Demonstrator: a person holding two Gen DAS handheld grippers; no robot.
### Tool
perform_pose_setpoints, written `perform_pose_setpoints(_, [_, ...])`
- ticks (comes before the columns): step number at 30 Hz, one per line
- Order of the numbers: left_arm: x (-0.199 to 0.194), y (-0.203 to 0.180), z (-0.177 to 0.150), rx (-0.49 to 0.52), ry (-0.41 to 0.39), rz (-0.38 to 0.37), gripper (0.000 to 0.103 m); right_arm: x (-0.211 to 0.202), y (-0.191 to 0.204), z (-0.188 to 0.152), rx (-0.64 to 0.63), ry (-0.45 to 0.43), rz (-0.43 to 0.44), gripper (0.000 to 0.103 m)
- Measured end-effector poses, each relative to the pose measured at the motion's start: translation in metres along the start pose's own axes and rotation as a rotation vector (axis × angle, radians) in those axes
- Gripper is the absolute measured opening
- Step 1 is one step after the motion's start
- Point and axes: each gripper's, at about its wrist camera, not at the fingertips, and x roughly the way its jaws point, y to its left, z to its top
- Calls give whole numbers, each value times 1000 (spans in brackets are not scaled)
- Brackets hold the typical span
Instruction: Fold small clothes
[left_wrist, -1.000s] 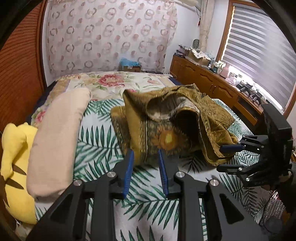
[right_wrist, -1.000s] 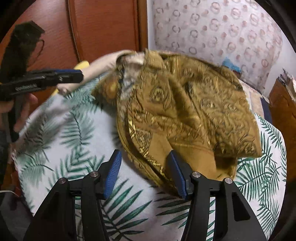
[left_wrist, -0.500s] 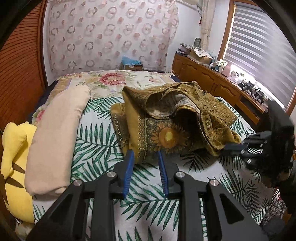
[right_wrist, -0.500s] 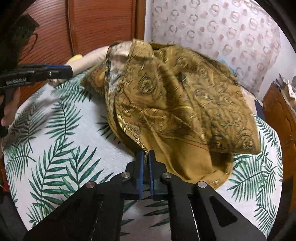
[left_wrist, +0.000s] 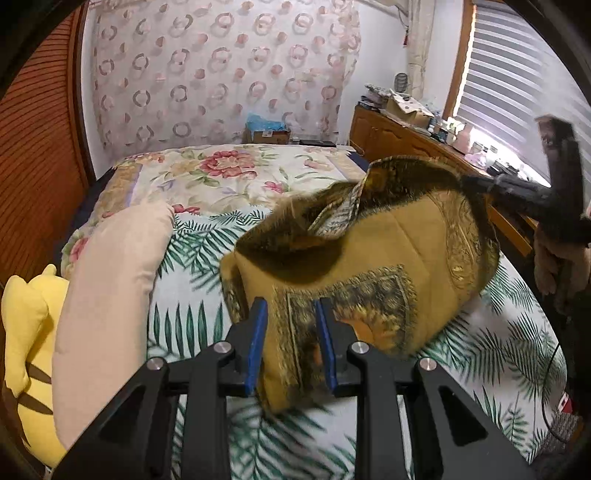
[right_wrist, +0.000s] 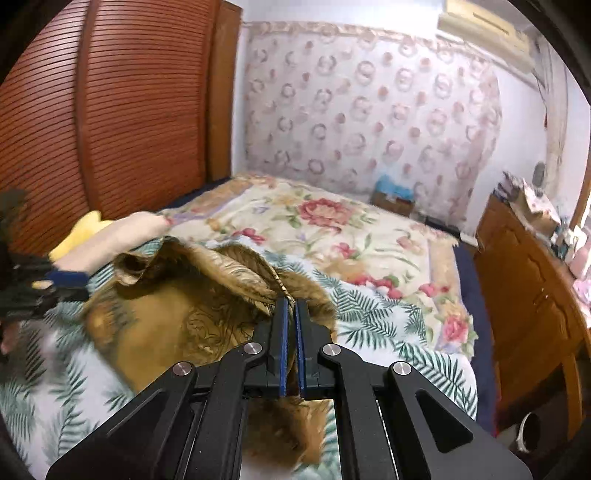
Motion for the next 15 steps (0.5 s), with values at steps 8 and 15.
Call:
perform_pose_setpoints(8, [42, 25, 27, -43, 58, 4, 24, 63, -25, -14, 72, 165, 5, 1])
perform_pose_setpoints(15, [67, 41, 29, -79, 101, 15, 24, 59, -32, -15, 109, 171, -21, 21])
